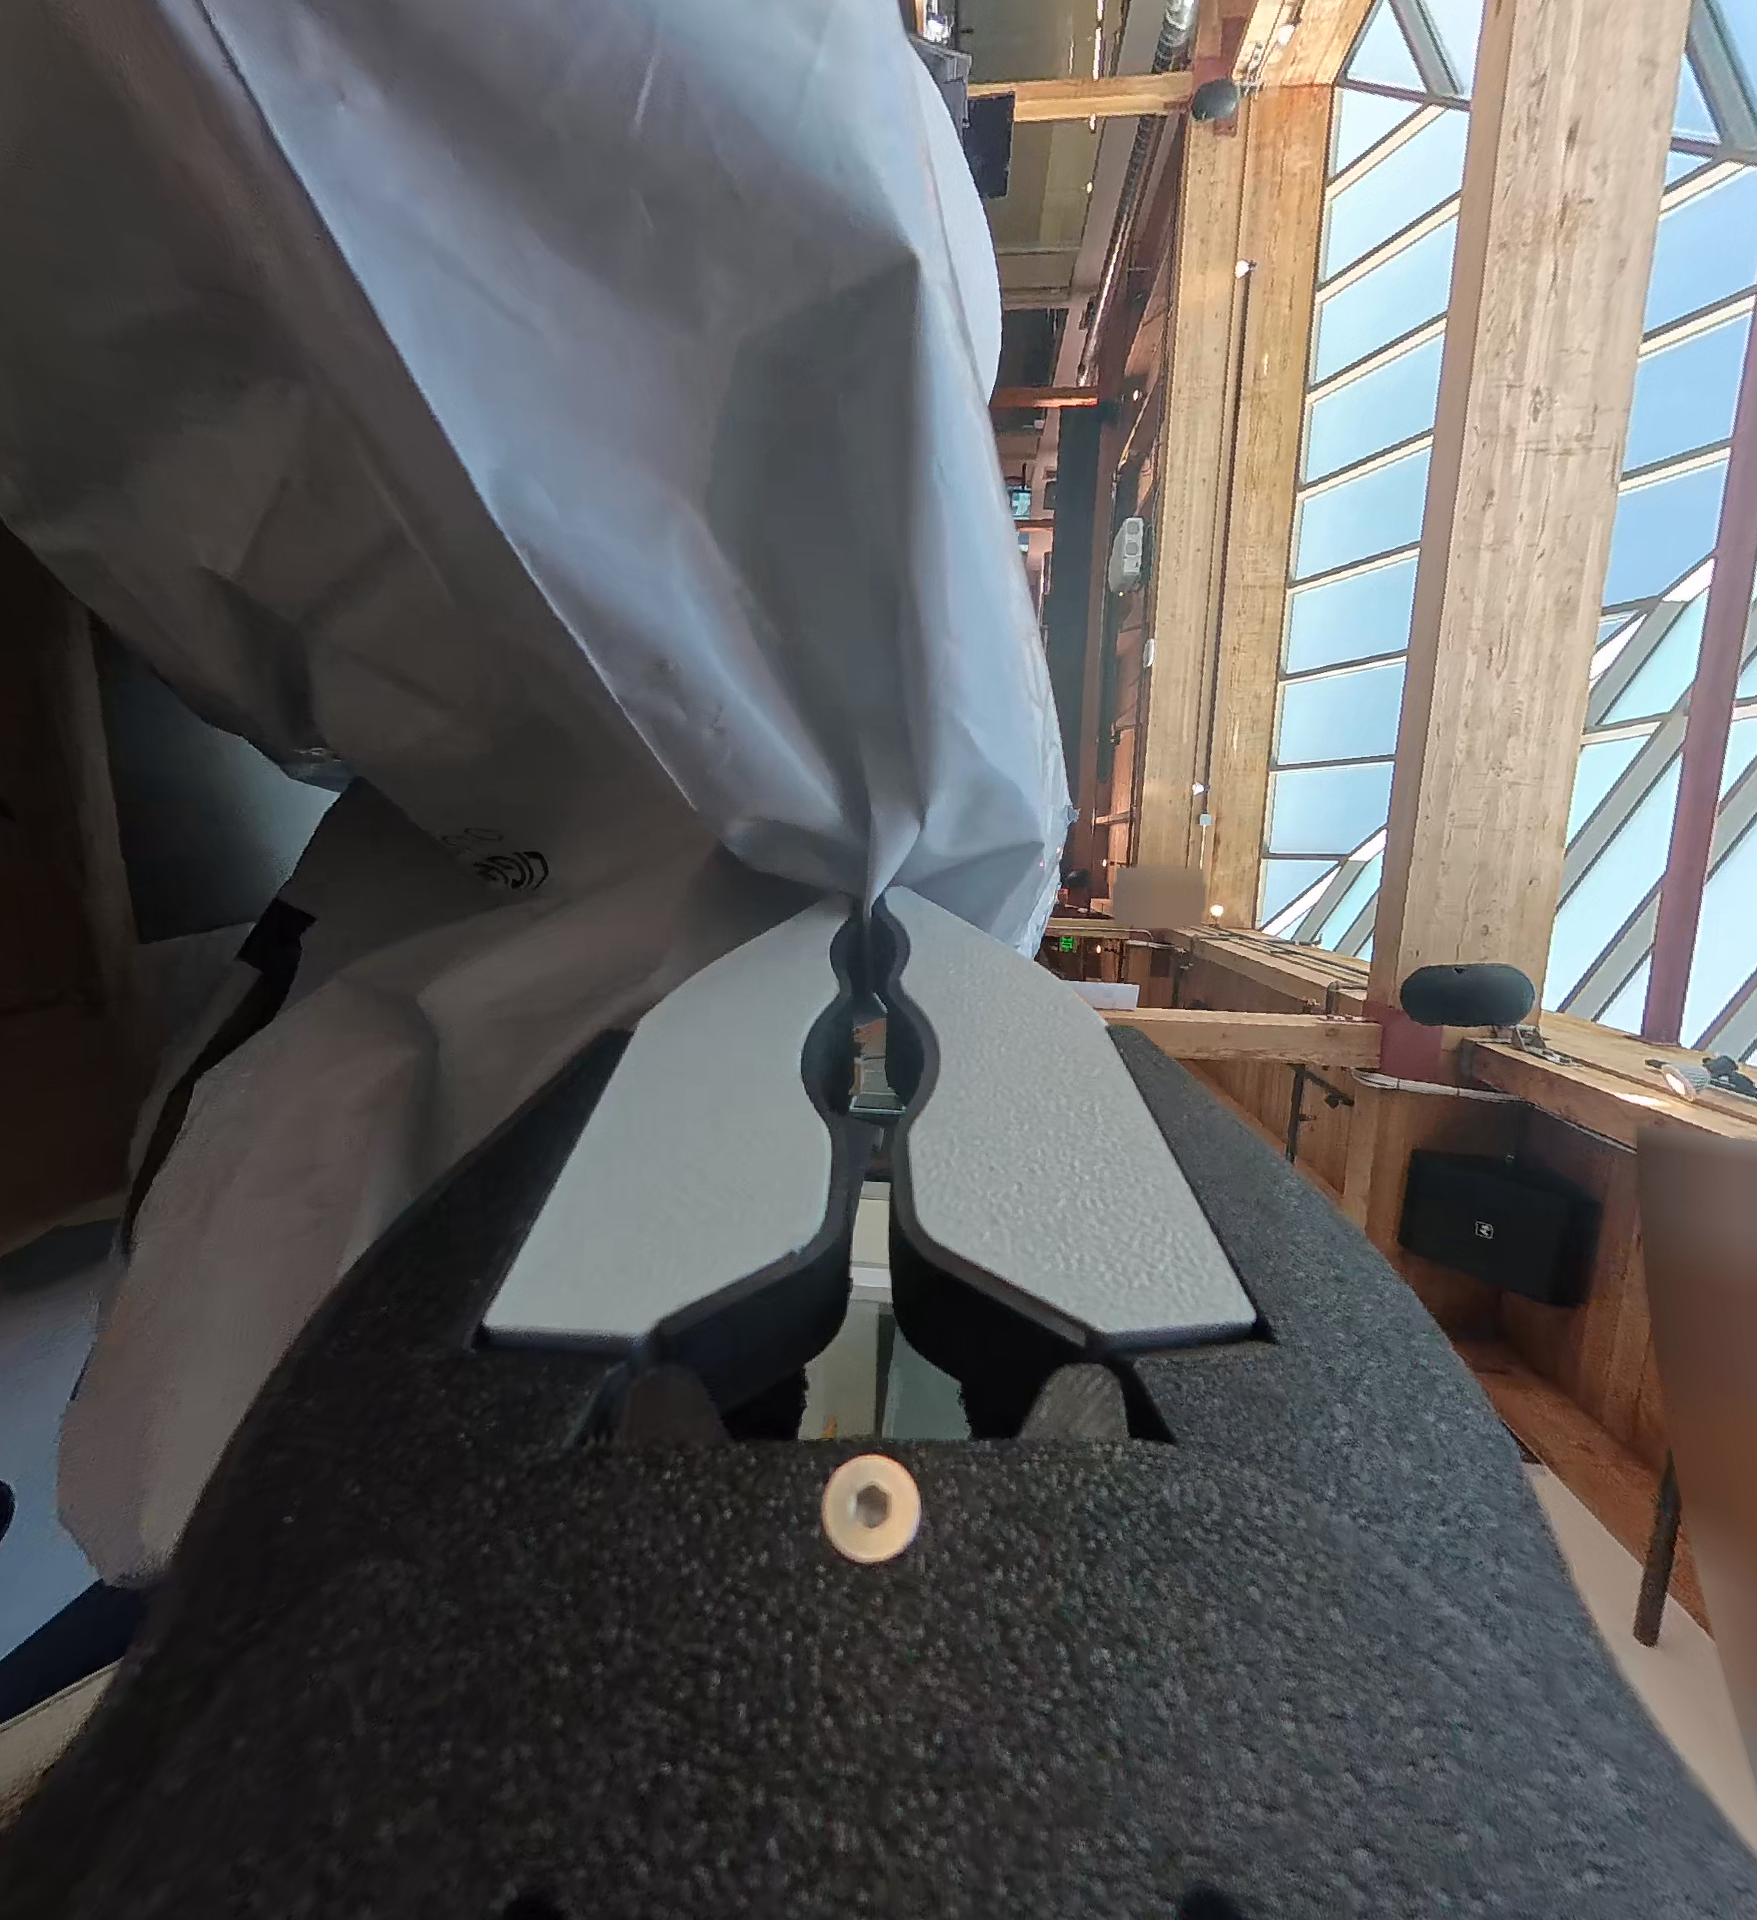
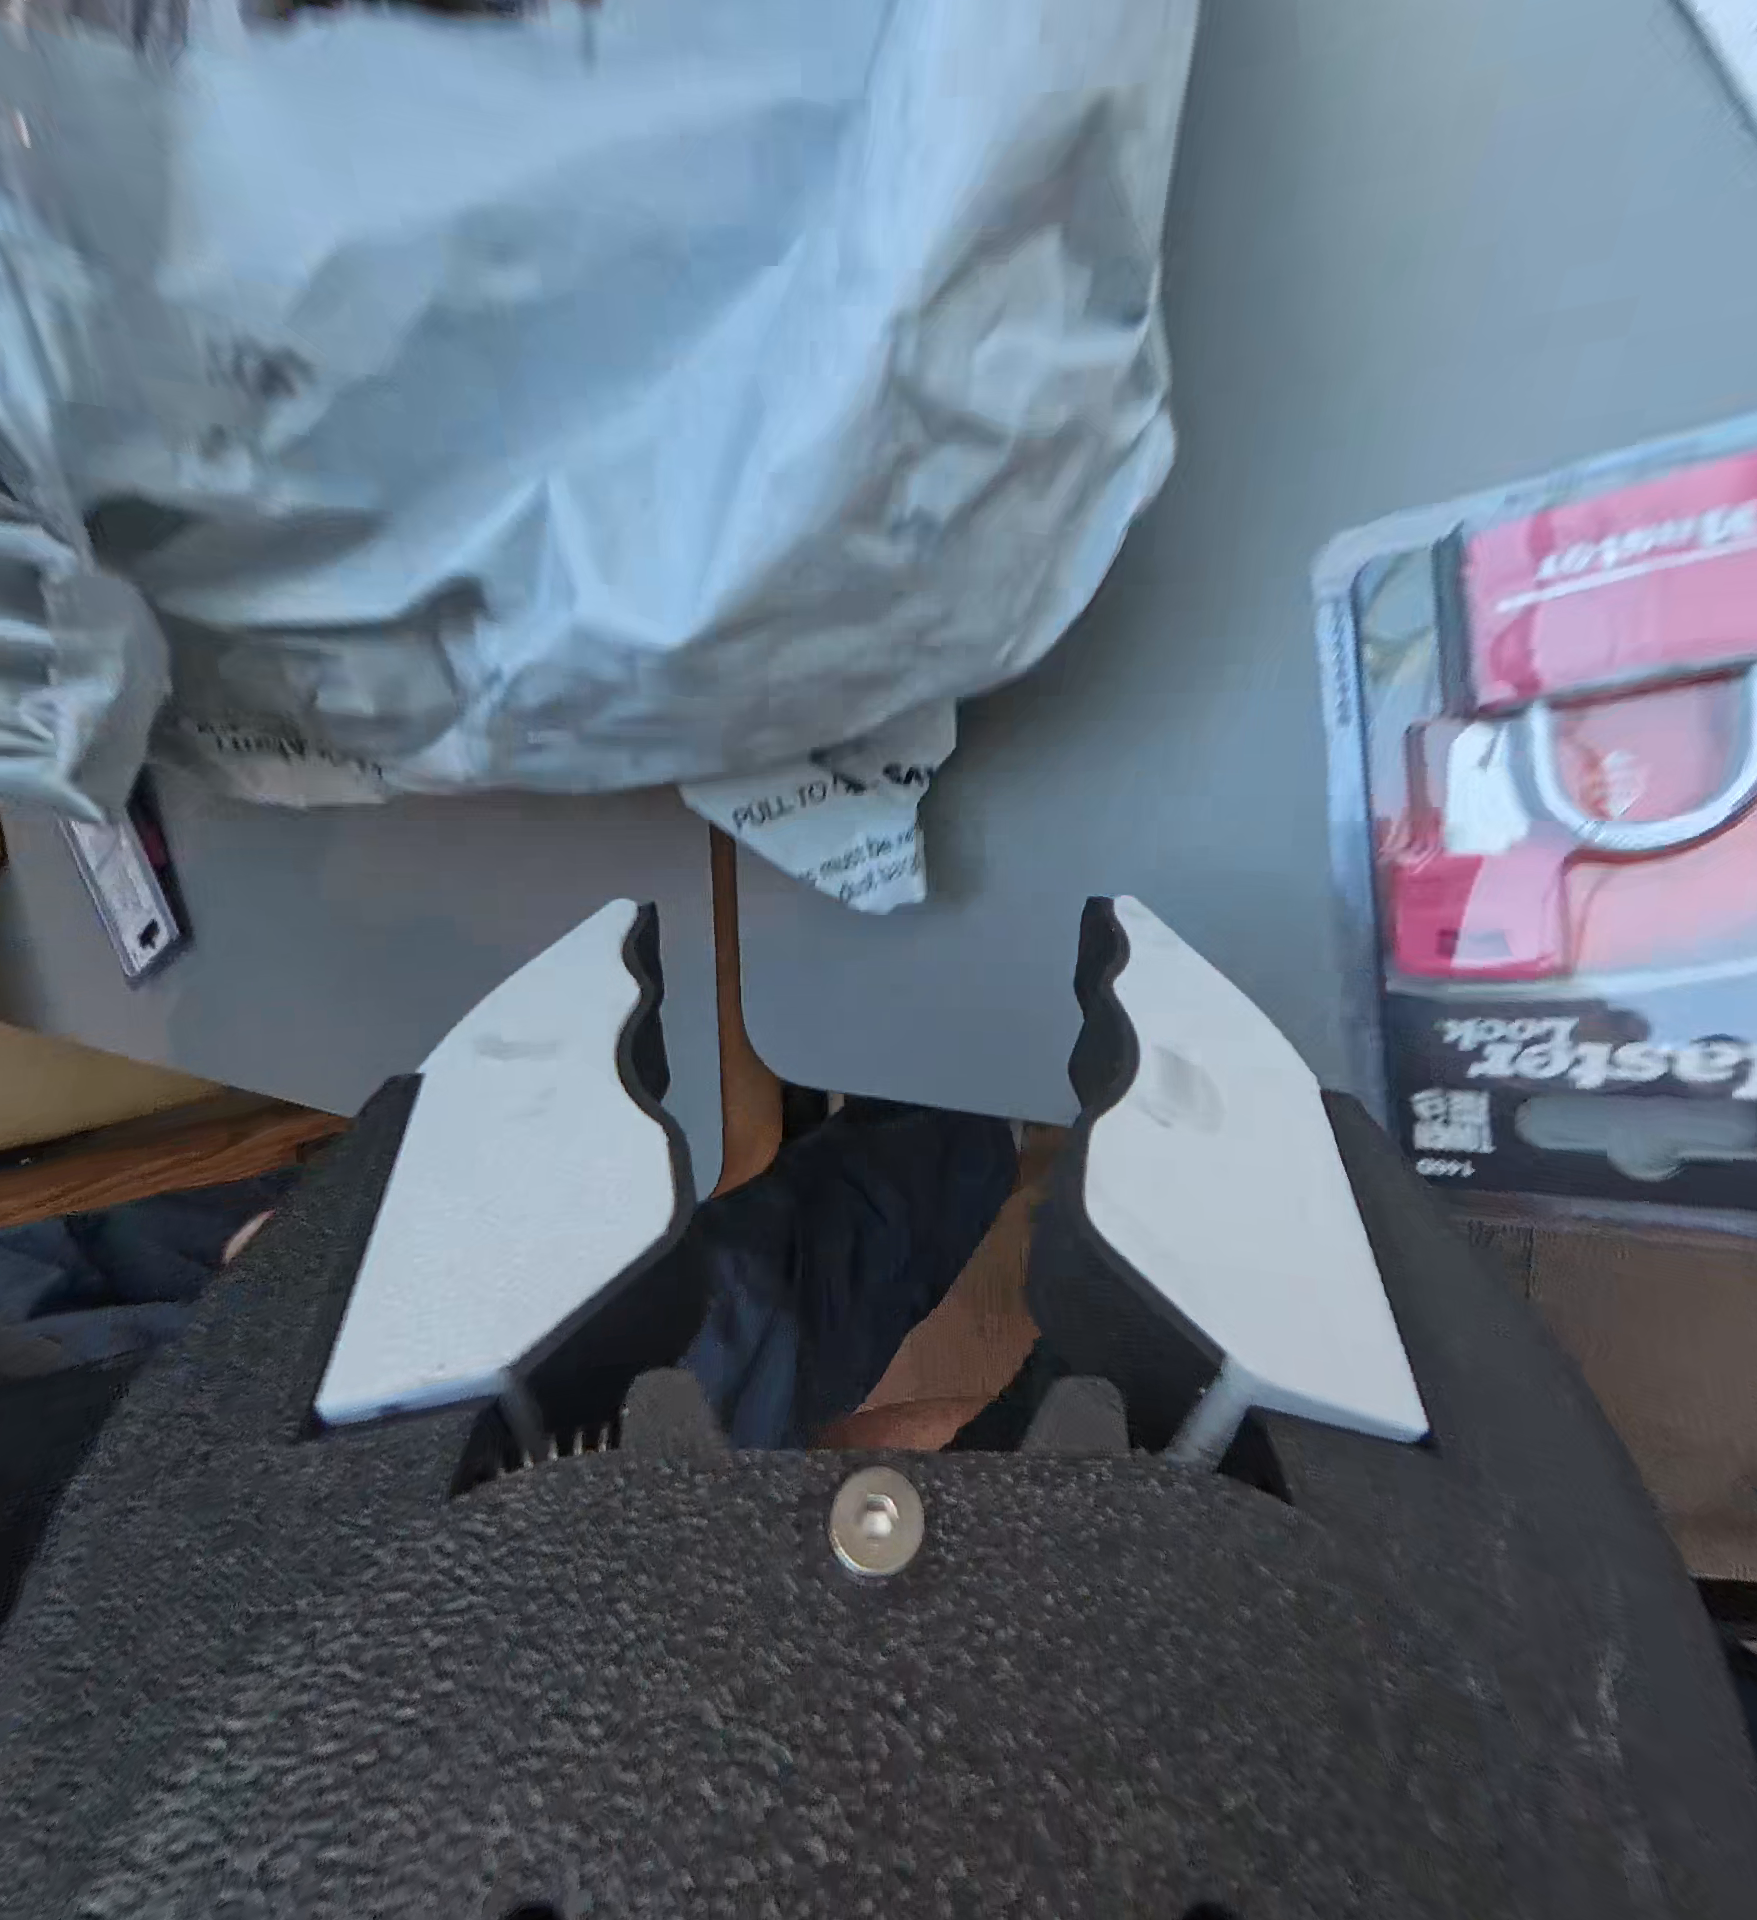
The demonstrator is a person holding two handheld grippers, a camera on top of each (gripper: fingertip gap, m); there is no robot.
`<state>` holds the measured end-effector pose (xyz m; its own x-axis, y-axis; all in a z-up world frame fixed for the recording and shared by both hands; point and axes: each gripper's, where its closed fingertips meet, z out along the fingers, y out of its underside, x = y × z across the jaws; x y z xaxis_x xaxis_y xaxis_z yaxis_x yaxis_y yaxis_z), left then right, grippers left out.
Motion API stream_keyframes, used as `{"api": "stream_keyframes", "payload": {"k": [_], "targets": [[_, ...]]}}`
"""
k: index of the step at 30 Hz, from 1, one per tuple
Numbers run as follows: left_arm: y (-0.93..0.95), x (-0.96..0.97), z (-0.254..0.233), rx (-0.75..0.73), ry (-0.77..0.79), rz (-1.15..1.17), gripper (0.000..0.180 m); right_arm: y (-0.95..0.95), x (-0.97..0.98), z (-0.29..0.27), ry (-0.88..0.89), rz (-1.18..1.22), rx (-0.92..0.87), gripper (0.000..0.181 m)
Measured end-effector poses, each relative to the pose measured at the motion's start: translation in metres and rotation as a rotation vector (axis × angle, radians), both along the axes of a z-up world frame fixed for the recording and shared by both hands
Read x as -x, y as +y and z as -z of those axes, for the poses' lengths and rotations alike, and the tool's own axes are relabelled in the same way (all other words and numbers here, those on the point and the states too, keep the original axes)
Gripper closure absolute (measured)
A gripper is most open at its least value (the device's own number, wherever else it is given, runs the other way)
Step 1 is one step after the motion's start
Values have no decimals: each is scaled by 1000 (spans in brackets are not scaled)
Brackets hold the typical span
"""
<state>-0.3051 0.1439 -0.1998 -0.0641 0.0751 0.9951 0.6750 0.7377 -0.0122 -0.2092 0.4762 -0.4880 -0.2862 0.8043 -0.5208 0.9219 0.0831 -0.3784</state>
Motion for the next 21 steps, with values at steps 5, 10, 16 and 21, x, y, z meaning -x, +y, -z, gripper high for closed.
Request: {"api": "stream_keyframes", "payload": {"k": [5,10,16,21], "targets": [[-4,-7,22,110,-7,43,180,-8,-73,45,-108,59,-20,105],[-2,-33,54,297,3,150,169,-25,-180,97,-201,-179,-171,101],[18,-61,87,350,-41,233,129,-16,-249,177,-437,11,-146,93],[38,-83,105,459,-45,387,112,-2,-239,244,-523,187,-125,87]]}}
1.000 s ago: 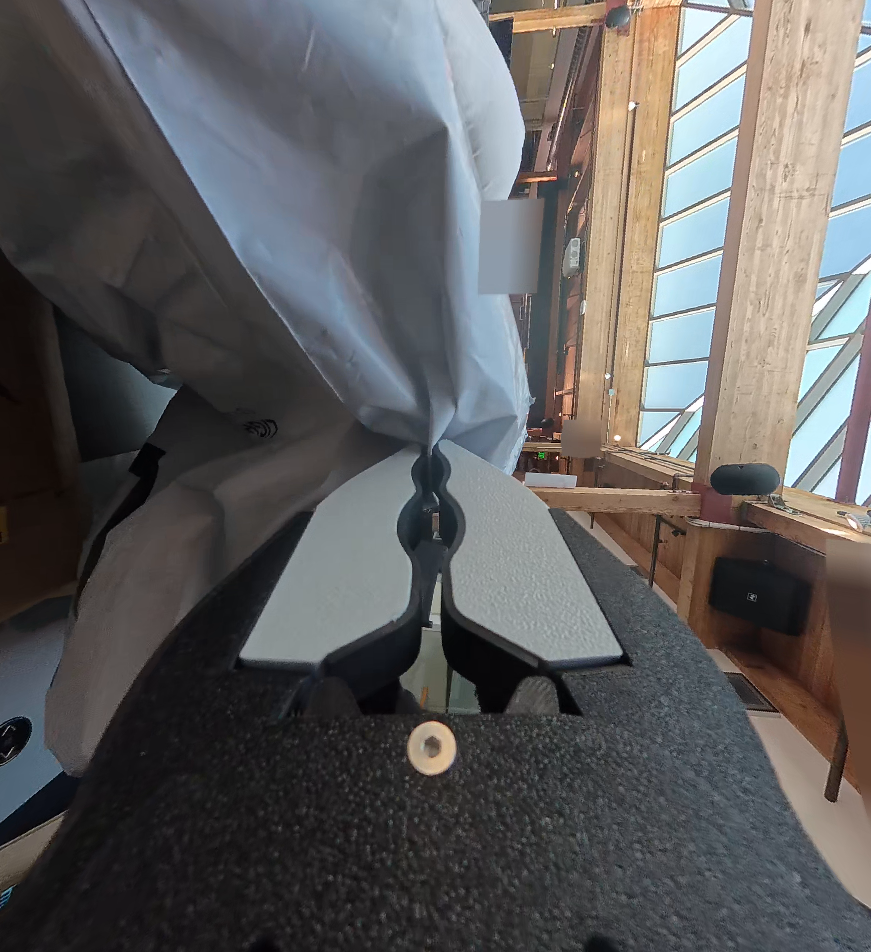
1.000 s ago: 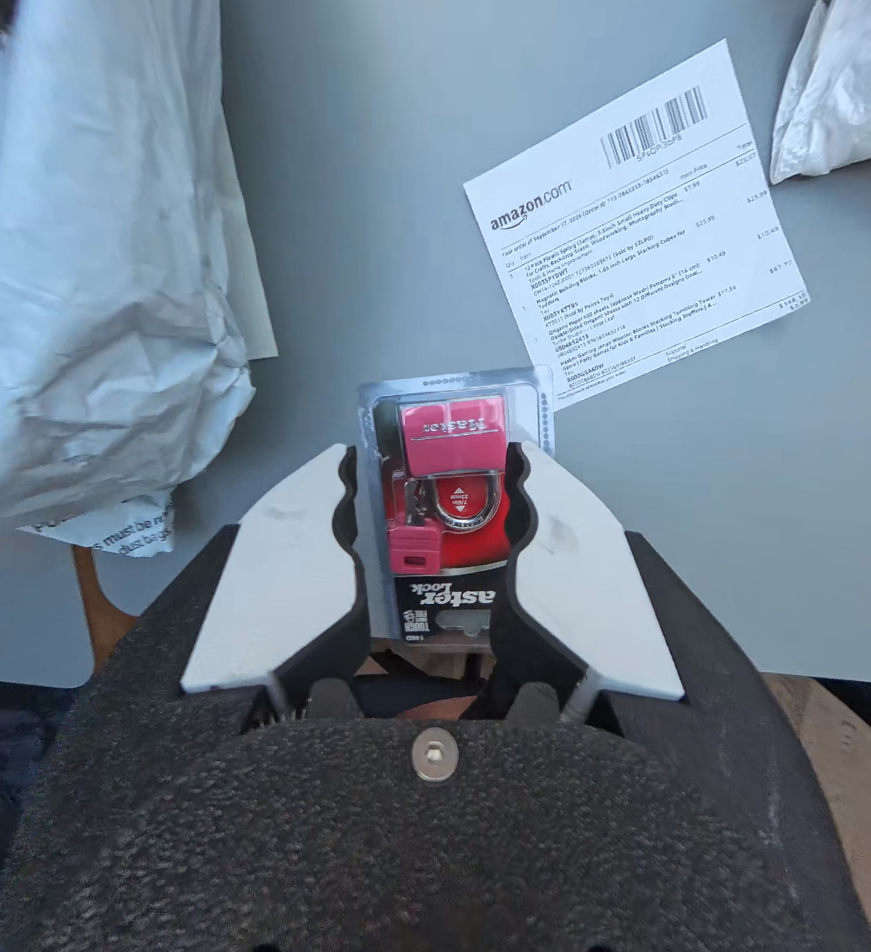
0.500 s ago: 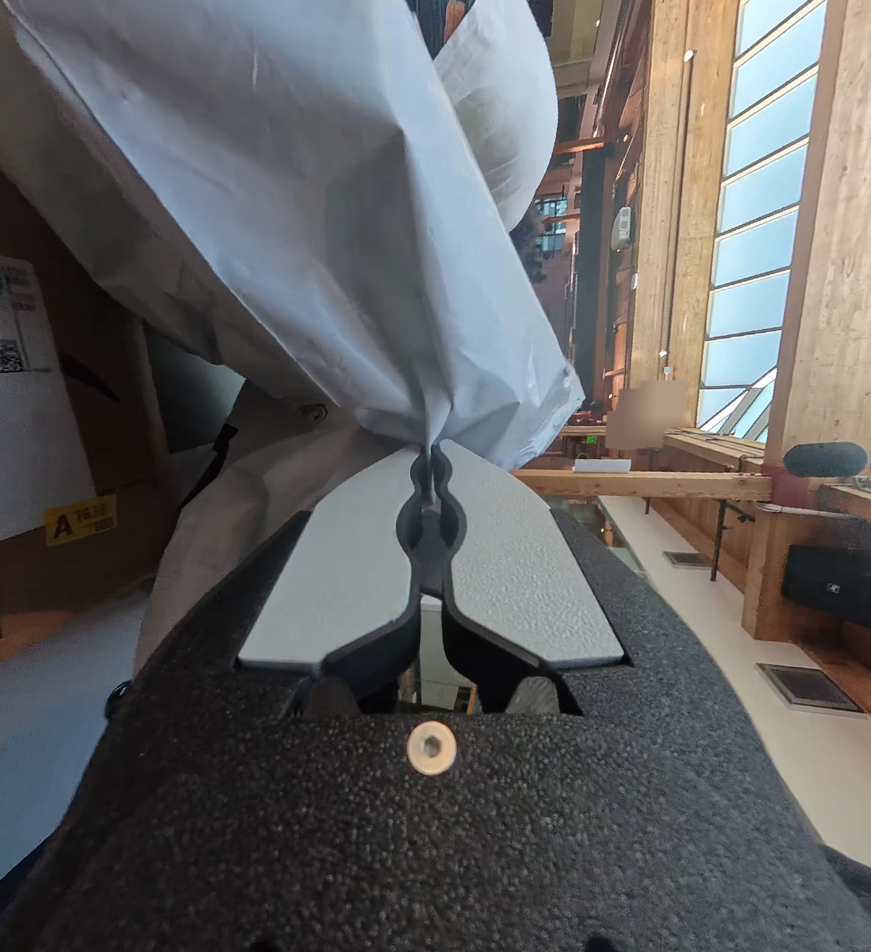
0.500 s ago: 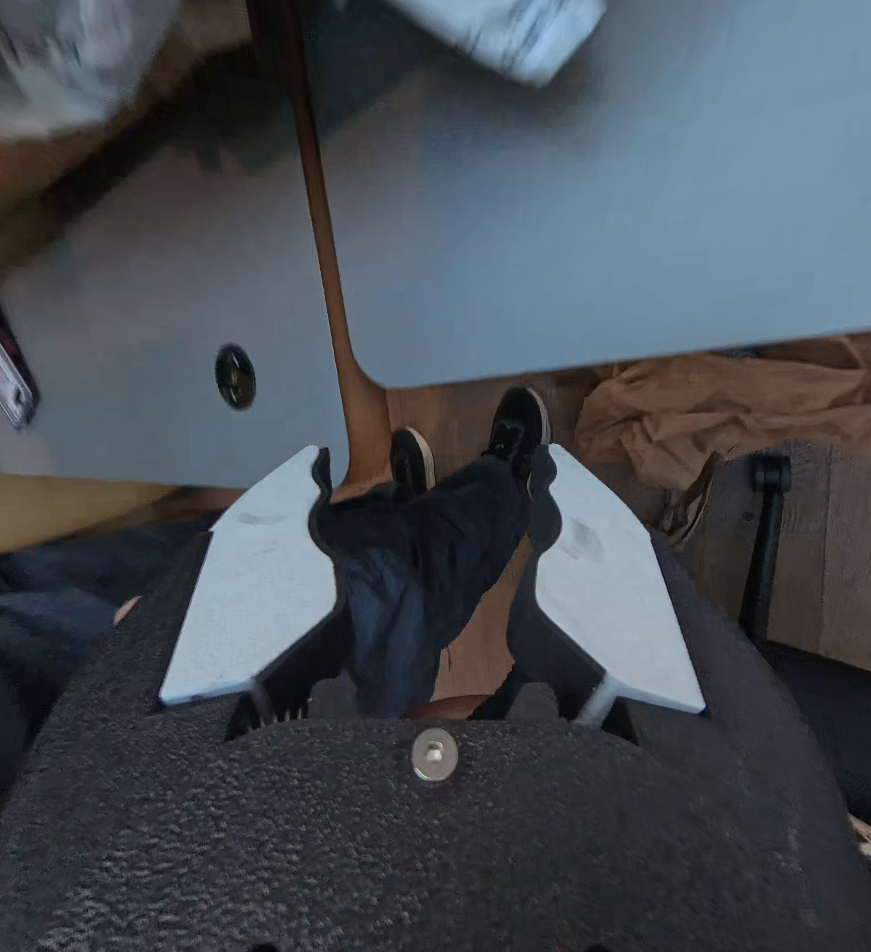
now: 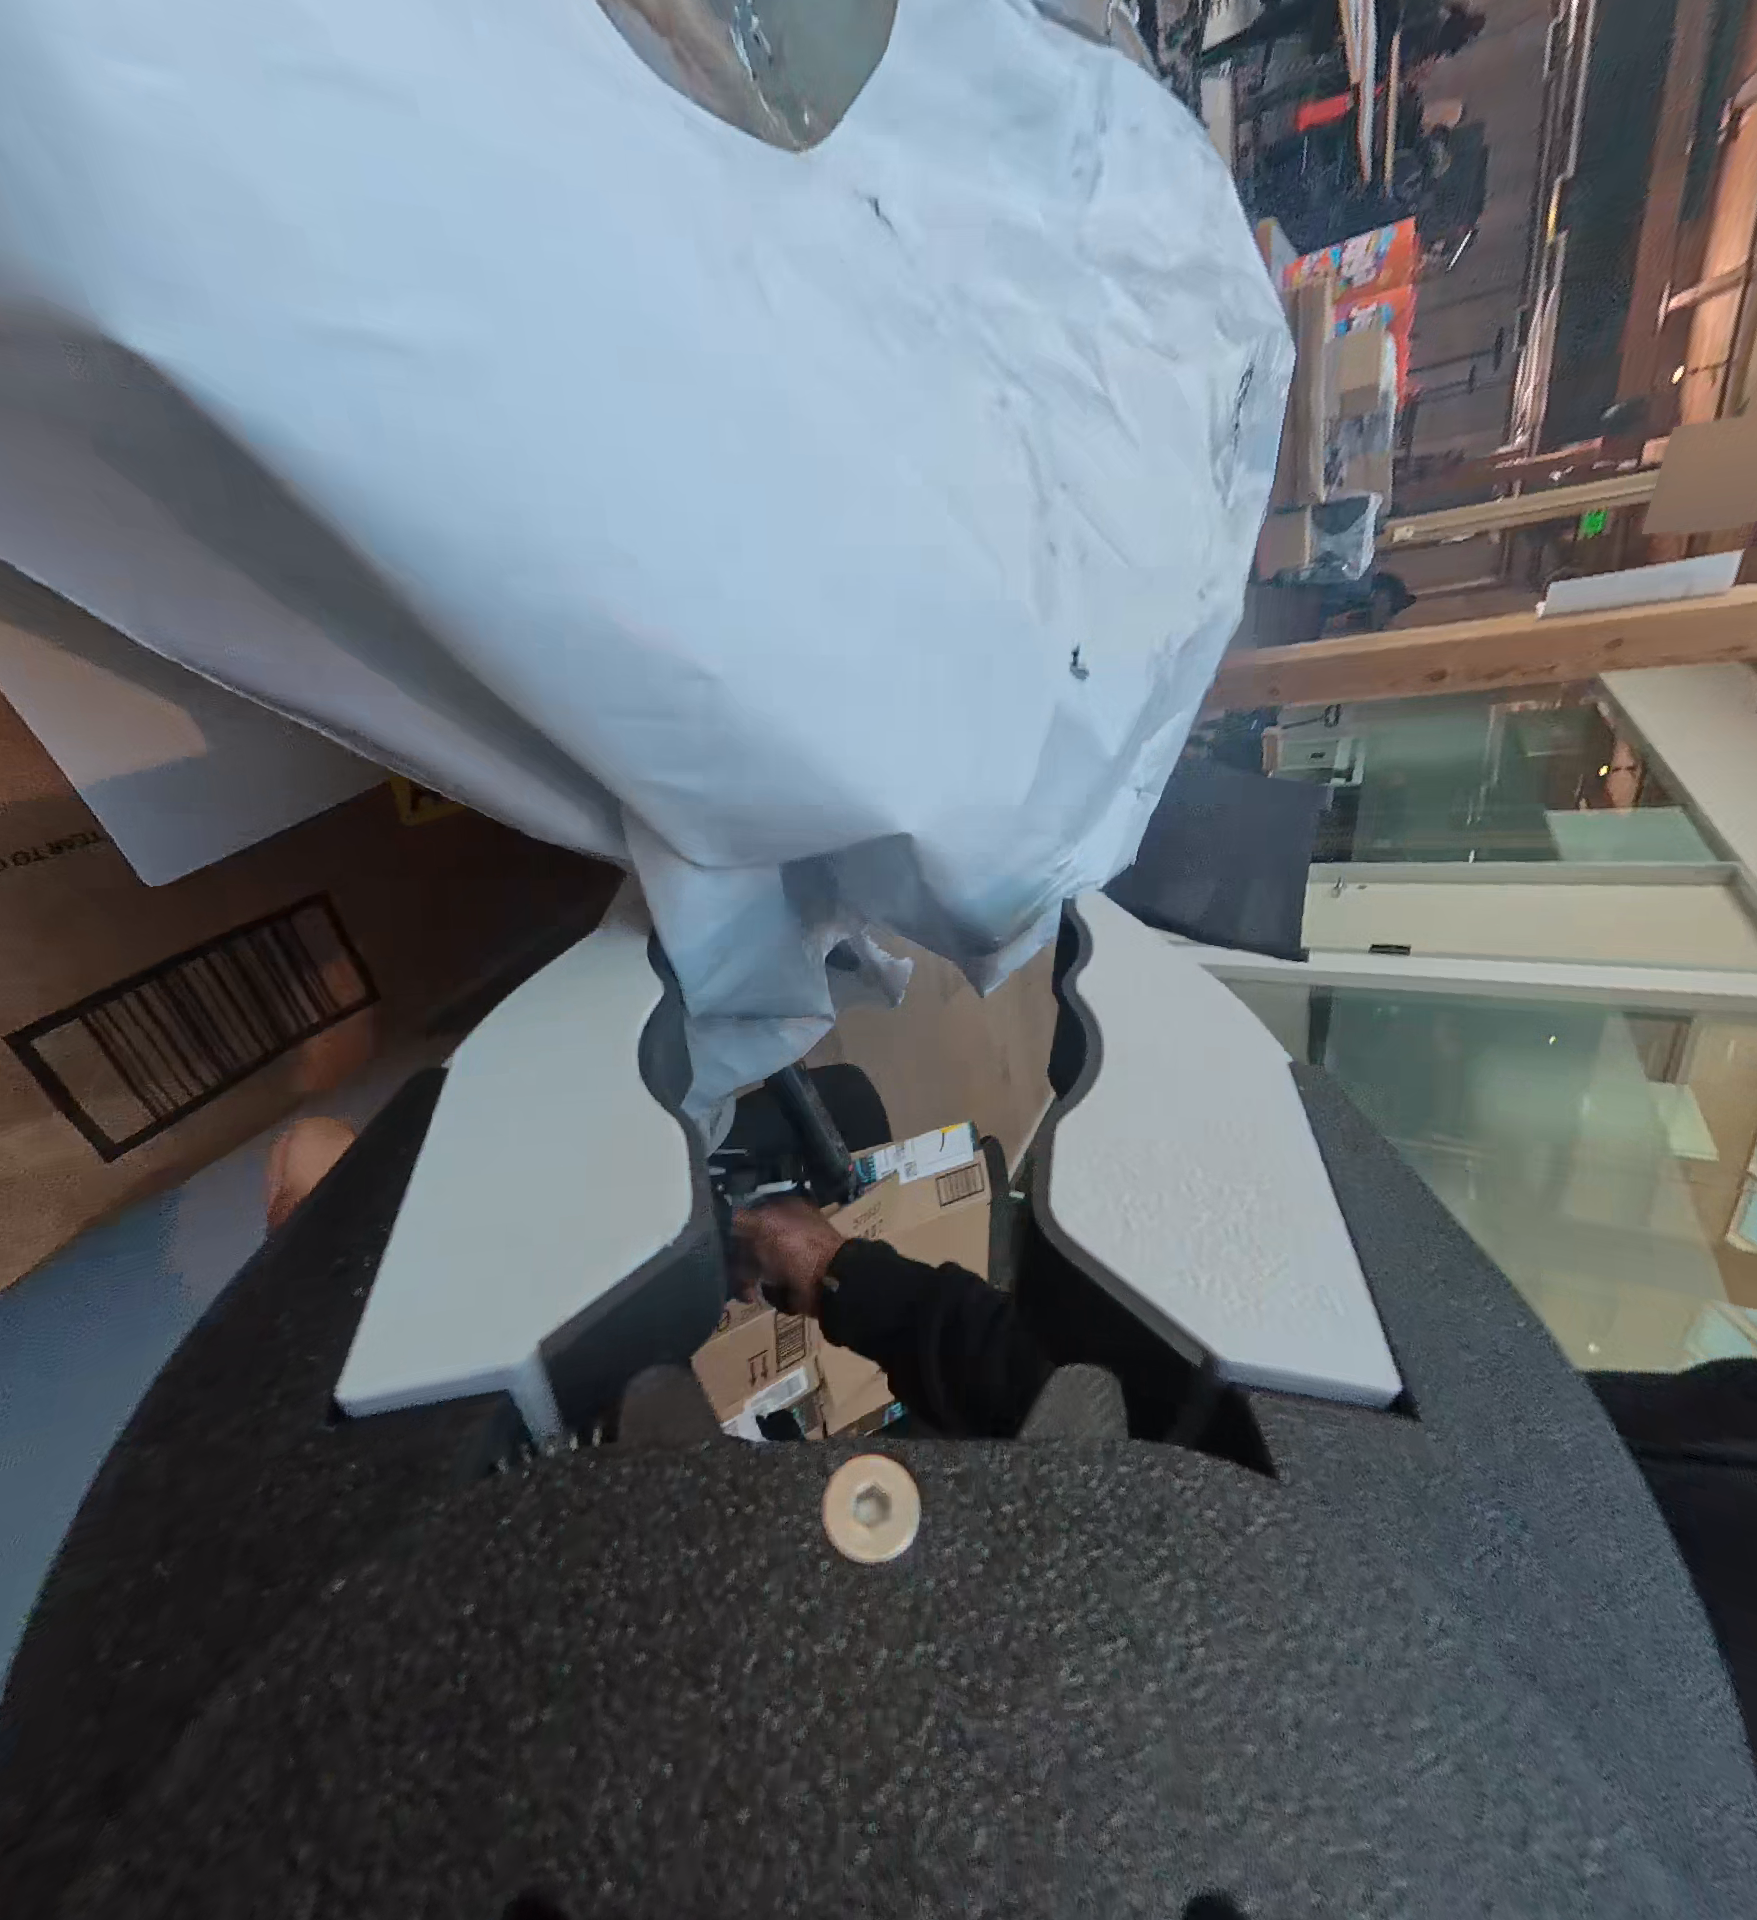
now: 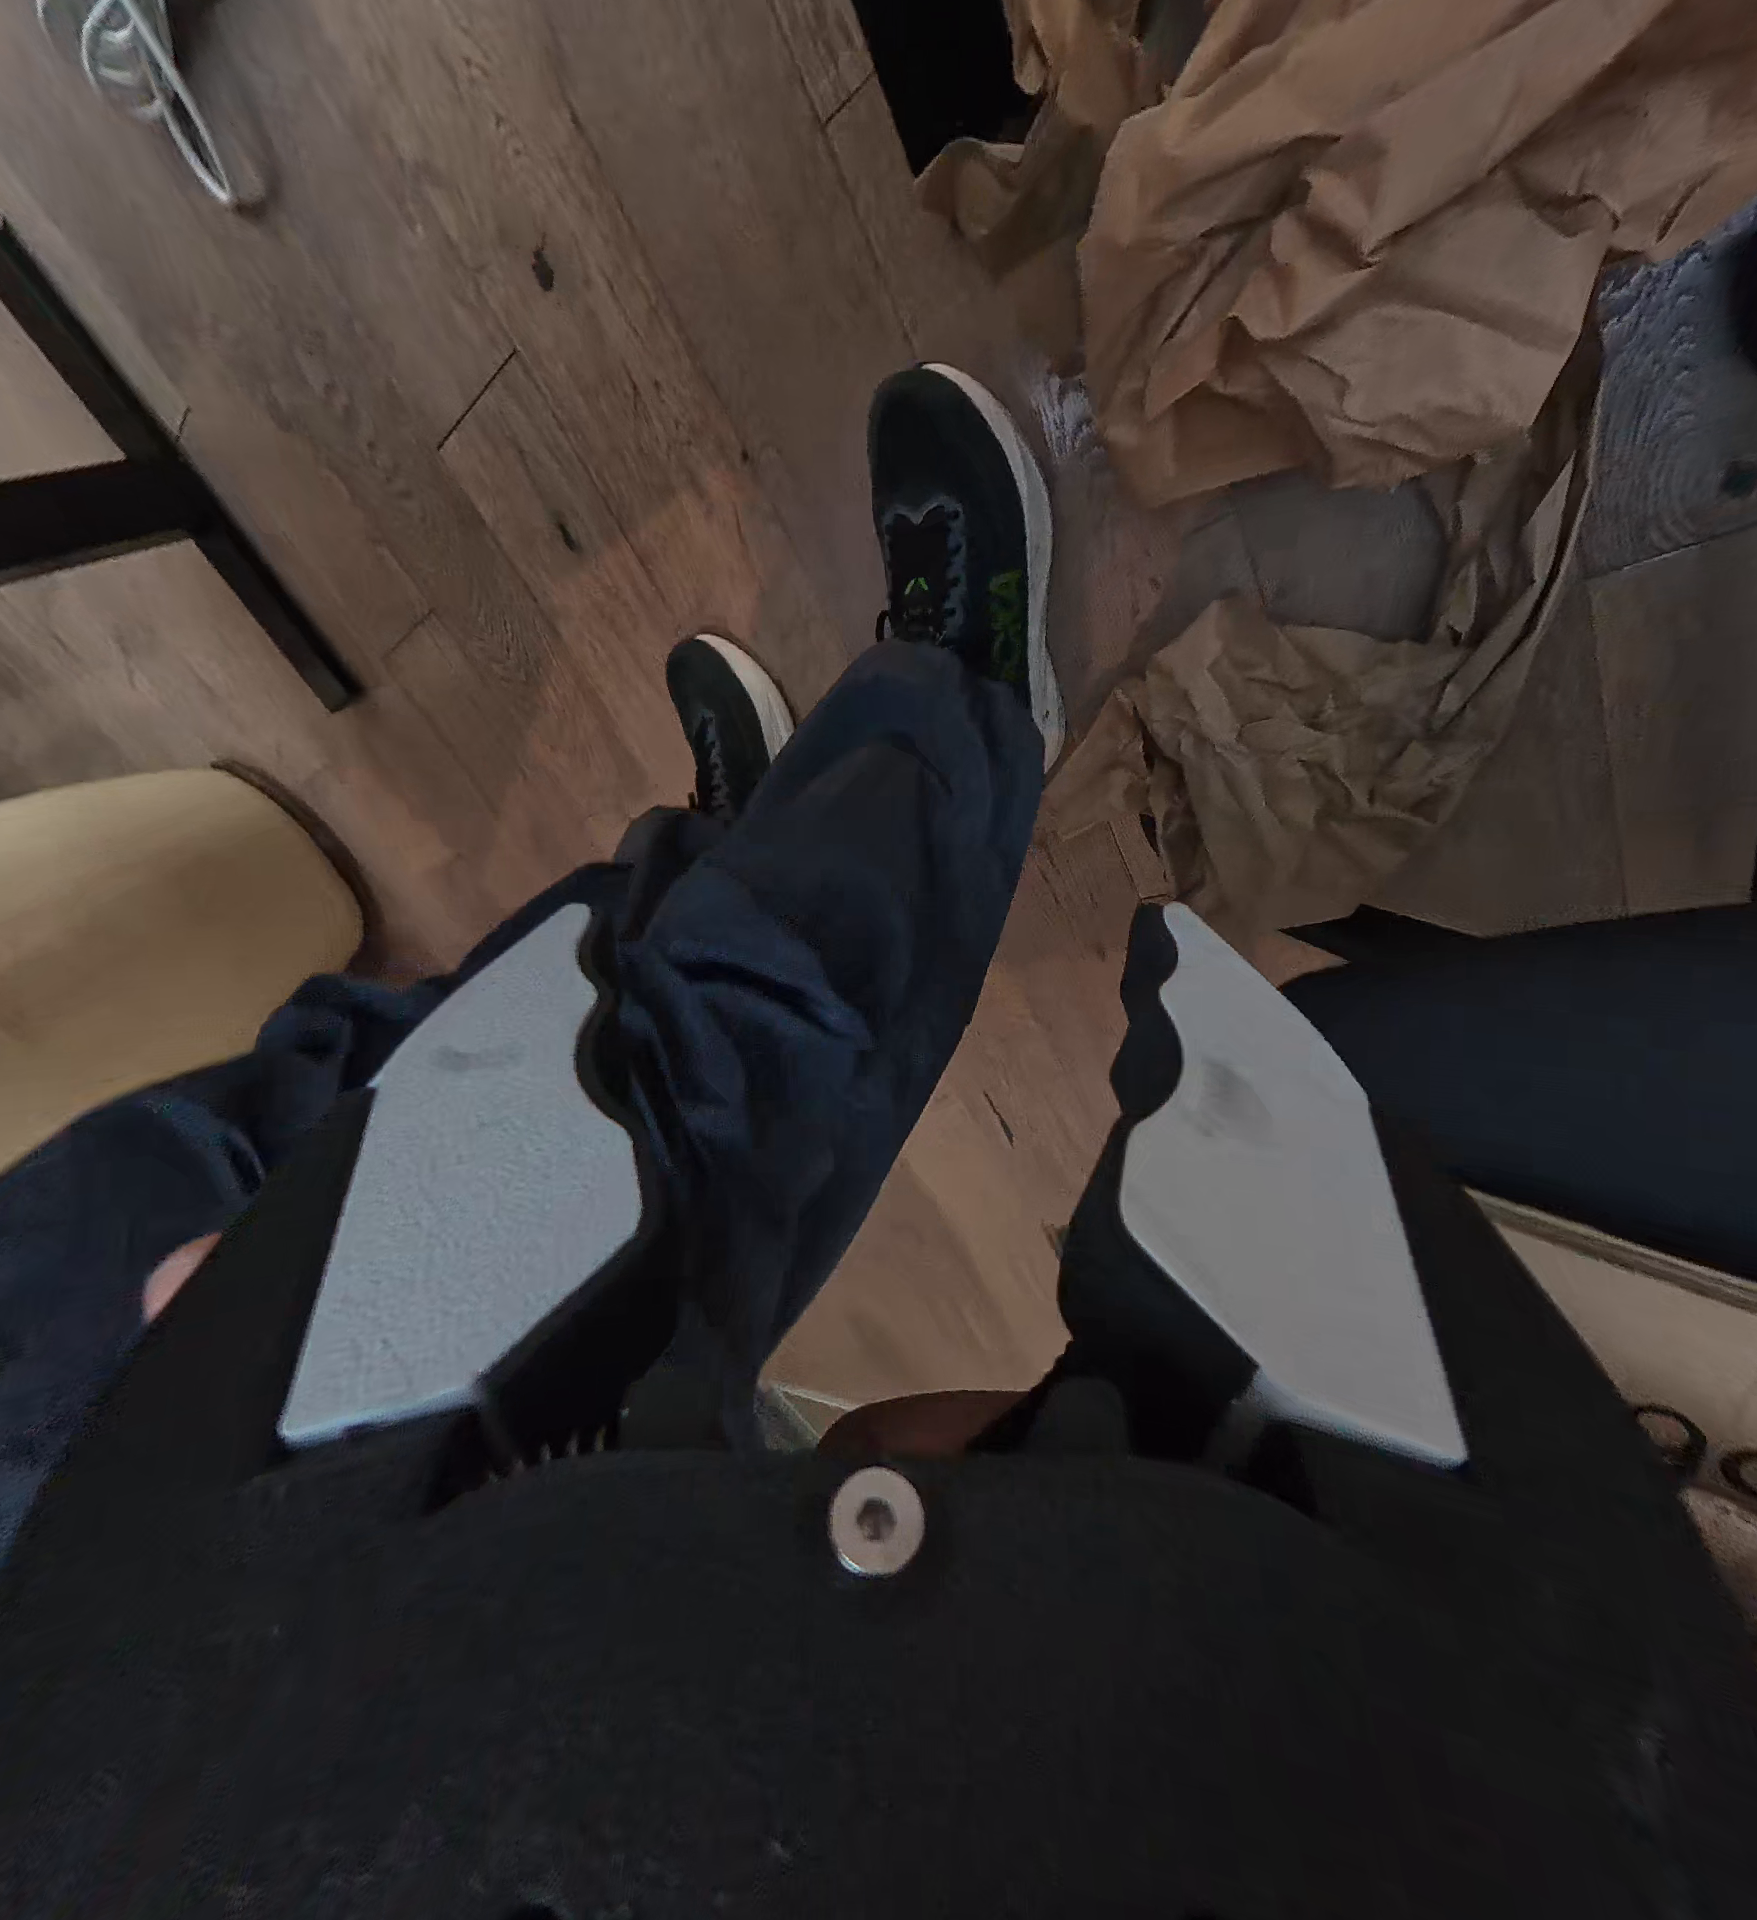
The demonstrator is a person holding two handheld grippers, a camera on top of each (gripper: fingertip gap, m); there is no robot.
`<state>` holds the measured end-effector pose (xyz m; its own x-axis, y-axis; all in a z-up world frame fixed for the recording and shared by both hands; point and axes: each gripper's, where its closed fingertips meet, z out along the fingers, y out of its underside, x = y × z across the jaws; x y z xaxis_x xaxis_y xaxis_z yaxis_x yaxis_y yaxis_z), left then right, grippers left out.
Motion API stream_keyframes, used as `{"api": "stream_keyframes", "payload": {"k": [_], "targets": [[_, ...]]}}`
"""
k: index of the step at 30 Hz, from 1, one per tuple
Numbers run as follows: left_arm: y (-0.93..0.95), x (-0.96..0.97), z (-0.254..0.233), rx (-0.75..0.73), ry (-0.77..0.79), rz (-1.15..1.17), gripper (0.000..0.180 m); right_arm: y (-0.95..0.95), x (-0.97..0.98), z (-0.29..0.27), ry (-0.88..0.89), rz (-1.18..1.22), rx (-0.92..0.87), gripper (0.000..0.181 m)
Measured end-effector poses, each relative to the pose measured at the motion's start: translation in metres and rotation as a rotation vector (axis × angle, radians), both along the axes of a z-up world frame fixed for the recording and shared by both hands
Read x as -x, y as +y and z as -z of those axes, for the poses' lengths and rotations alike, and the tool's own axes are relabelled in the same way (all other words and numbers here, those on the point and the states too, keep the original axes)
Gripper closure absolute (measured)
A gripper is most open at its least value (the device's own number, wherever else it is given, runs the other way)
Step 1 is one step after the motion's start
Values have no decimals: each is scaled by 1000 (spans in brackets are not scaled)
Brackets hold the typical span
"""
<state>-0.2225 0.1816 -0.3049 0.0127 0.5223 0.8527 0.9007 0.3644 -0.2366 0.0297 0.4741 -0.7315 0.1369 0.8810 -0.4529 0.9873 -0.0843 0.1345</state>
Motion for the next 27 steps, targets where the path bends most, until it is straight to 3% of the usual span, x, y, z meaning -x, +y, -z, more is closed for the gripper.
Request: {"api": "stream_keyframes", "payload": {"k": [10,16,18,20,22,27], "targets": [[5,-24,42,93,-84,101,105,33,47,179,-71,215,-64,70],[-4,-20,50,152,-77,77,105,43,74,281,-81,228,-207,67],[-4,-23,52,175,-90,79,105,48,78,304,-133,233,-249,80],[-4,-26,51,190,-92,88,107,45,78,316,-210,247,-222,133],[-3,-29,48,190,-91,94,108,40,79,312,-251,298,-157,170],[7,-29,34,117,-85,79,113,42,66,251,-190,436,-89,179]]}}
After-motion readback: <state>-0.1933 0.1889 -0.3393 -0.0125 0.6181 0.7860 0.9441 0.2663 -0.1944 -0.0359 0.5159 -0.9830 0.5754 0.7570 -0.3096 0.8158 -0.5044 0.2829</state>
